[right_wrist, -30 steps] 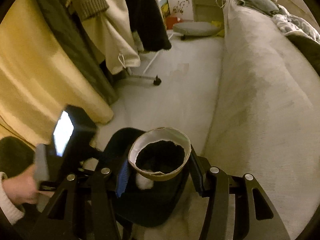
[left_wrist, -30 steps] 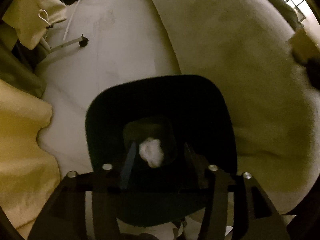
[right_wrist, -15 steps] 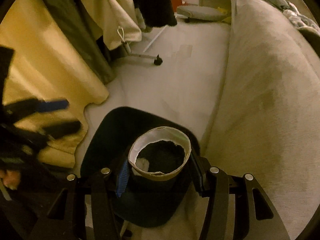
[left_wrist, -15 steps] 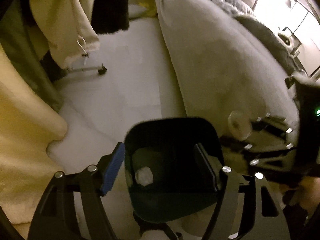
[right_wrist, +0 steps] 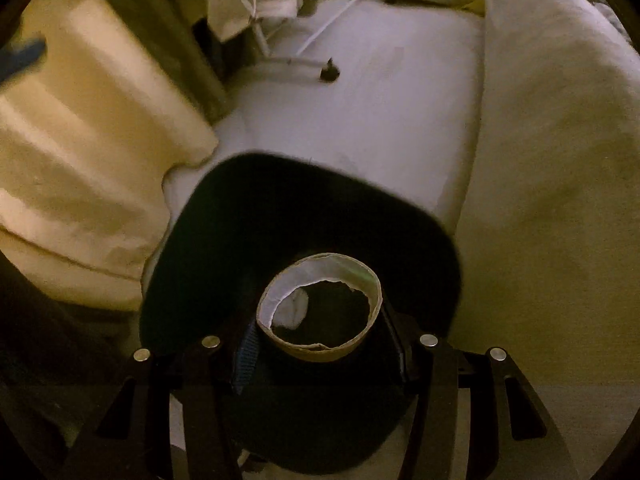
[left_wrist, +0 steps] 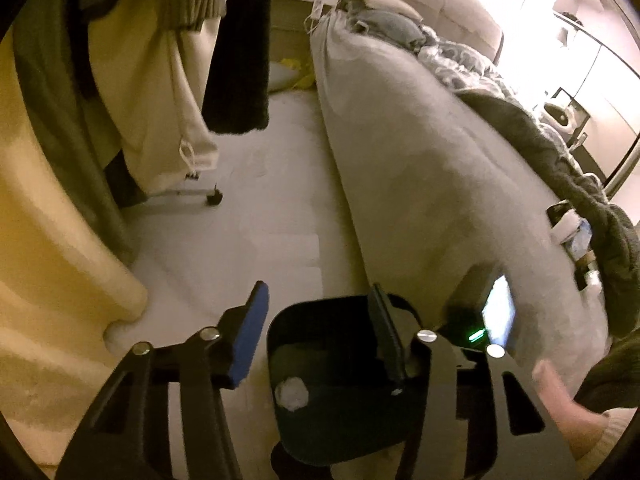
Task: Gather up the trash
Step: 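Open the right gripper to drop the tape roll into the bin, then grasp the bubble-wrap roll on the bed with the right gripper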
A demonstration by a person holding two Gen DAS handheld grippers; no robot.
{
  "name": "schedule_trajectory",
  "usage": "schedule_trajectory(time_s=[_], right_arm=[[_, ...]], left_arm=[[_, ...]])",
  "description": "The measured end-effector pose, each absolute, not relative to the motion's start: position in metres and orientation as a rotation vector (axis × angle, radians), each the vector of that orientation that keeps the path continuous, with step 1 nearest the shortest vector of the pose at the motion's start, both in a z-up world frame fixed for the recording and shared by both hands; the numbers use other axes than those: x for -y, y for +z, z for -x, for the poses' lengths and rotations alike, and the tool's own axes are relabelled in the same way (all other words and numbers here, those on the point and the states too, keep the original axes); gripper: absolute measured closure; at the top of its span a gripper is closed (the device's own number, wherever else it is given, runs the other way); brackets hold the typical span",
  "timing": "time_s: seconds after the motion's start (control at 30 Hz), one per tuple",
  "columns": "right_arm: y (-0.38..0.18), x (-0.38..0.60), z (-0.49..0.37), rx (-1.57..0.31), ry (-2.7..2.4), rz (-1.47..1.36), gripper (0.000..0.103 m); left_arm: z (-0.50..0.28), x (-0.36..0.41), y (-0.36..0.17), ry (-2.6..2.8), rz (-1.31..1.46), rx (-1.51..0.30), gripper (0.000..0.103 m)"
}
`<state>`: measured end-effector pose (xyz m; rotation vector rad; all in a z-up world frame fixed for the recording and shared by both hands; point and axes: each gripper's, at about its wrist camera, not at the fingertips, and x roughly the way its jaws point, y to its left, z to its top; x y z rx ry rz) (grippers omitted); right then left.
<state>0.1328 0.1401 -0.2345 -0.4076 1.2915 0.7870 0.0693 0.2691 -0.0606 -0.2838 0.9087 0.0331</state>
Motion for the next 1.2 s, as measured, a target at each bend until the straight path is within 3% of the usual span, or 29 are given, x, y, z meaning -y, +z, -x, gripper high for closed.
schedule_trajectory(time_s=[0.2, 0.37, 0.67, 1.2], right_arm=[[-0.258, -0.144, -0.123, -1.347, 0.779, 0.464, 0.047], [-0.259, -0.139, -0.120, -1.365, 0.756, 0.482, 0.029], [-0.225, -0.124, -0.118, -1.288, 0.785, 0.429, 0.029], [-0.109, -0.038, -0.128, -0.996, 0.755, 0.289, 0.029]], left_arm=[[-0.073, -0.269, -0.043, -0.018, 0.316, -0.844, 0.055], [-0.079, -0.267, -0.039, -0.045, 0.331, -0.808, 0.055], [-0.085, -0.246, -0.023, -0.067, 0.295, -0.729, 0.055], [-0.099, -0.178, 0.020, -0.180, 0.241, -0.613, 0.052]])
